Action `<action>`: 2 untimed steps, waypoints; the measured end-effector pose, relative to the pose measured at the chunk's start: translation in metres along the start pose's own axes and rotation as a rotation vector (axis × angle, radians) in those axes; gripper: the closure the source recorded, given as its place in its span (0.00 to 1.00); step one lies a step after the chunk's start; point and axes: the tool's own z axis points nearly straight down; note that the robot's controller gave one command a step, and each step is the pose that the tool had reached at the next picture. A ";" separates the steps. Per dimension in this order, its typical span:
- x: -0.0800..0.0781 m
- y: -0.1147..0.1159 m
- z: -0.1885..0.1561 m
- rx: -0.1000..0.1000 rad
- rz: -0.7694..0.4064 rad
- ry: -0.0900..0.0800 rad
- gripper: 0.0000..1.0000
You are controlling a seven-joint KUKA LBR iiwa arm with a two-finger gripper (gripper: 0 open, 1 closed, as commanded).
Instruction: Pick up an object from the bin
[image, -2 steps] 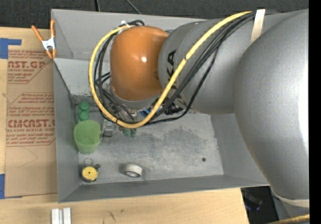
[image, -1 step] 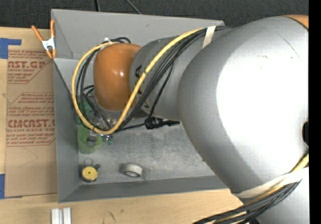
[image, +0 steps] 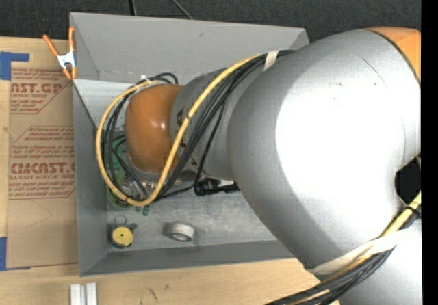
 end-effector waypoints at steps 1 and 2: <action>0.005 -0.009 -0.047 0.006 -0.315 0.010 1.00; 0.021 -0.011 -0.066 0.007 -0.264 0.012 1.00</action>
Offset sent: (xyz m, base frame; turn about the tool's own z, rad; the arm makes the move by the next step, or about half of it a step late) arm -0.0080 -0.0083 0.0461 -0.3131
